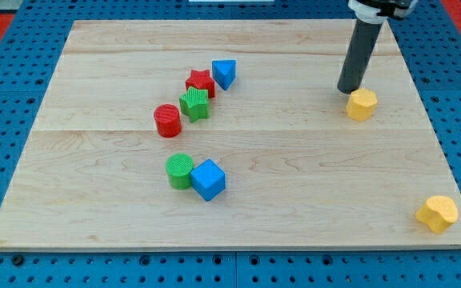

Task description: Move yellow hexagon towards yellow heart

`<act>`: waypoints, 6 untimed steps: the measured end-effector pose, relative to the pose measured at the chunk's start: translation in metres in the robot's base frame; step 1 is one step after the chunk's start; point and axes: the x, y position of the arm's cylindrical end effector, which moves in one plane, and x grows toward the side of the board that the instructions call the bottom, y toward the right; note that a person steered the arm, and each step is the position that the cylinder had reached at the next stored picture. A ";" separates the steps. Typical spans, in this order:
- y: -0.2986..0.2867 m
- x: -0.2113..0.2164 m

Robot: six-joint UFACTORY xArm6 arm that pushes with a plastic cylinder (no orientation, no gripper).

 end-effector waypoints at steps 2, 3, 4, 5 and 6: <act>0.028 0.049; 0.048 0.071; 0.063 0.095; 0.073 0.117; 0.079 0.137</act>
